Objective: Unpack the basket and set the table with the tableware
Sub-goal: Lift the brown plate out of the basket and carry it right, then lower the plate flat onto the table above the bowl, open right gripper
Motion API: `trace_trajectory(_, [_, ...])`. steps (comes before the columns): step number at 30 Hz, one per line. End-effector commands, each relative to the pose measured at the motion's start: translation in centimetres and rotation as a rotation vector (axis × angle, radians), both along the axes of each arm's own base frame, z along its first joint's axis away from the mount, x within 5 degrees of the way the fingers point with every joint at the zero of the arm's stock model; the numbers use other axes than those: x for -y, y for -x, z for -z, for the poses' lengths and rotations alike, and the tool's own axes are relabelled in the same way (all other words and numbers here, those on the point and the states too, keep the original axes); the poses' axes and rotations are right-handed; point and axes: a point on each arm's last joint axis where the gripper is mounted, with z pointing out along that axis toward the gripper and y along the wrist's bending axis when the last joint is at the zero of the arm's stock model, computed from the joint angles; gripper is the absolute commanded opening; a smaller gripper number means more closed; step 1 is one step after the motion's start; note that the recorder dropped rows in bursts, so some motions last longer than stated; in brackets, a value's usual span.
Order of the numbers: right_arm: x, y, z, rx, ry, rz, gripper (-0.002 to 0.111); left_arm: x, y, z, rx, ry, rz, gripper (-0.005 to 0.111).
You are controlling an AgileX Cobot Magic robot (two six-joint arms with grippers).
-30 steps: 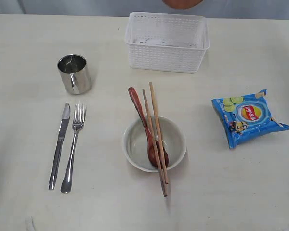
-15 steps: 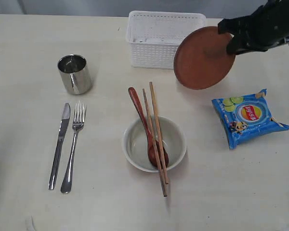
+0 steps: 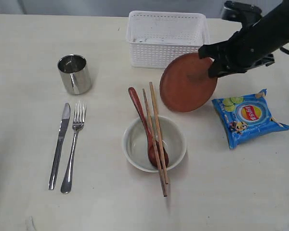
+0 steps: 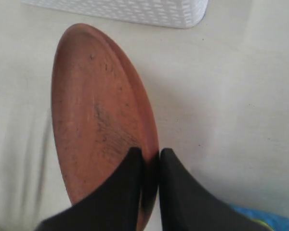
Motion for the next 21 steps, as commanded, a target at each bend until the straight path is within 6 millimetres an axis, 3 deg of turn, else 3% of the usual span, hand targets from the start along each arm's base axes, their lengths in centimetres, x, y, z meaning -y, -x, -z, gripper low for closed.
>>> trace_trajectory(1, [-0.3, -0.6, 1.8, -0.022, -0.028, 0.036, 0.0, 0.0, 0.0, 0.1, 0.003, 0.001, -0.002, 0.0])
trace_trajectory(5, [-1.1, -0.8, 3.0, -0.032, -0.034, 0.03, 0.0, 0.0, 0.0, 0.1, 0.003, 0.001, -0.002, 0.0])
trace_trajectory(13, [-5.1, -0.4, 5.8, -0.055, -0.037, -0.015, 0.0, 0.0, 0.0, 0.1, 0.003, 0.001, -0.002, 0.0])
trace_trajectory(21, [-7.1, -0.6, 6.3, 0.03, -0.039, 0.009, 0.0, 0.0, 0.0, 0.1, 0.003, 0.001, -0.002, 0.0])
